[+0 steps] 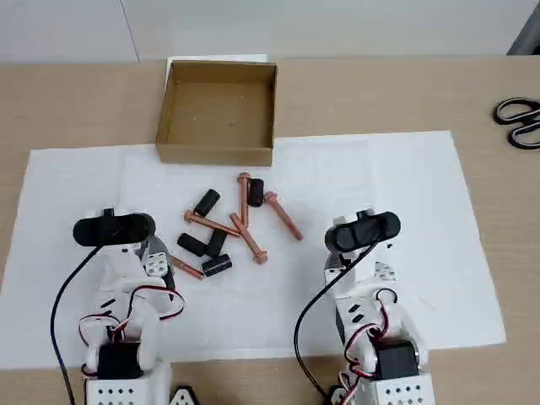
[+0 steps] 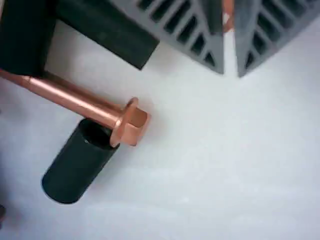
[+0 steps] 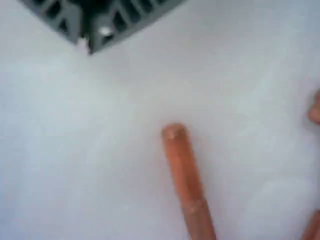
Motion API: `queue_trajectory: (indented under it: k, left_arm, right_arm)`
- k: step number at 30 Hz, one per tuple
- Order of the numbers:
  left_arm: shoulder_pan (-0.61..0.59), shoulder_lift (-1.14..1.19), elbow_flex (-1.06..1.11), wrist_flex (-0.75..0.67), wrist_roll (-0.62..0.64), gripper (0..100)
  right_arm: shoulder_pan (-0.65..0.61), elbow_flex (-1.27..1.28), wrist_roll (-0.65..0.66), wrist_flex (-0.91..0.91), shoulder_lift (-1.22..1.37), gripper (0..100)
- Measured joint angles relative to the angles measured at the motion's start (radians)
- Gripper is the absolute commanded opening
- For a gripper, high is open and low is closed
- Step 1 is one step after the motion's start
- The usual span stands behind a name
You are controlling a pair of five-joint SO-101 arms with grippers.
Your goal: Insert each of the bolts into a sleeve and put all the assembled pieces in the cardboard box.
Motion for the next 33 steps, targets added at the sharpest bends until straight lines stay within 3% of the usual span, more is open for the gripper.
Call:
queue_trajectory:
  k: [15,20,24,33]
  left_arm:
    - [0.002,0.000,0.000,0.000,0.000,1]
    - [0.052,0.000,-0.008,0.008,0.000,1]
    - [0.101,0.000,-0.101,0.080,0.000,1]
    - [0.180,0.046,-0.334,0.250,0.000,1]
  right_arm:
    - [0.000,0.000,0.000,0.000,0.000,0.9]
    - [-0.058,-0.002,0.046,0.037,0.000,3.5]
    - [-0.084,-0.005,0.083,0.121,0.000,9.4]
    - [-0.086,-0.103,0.091,0.201,0.000,9.5]
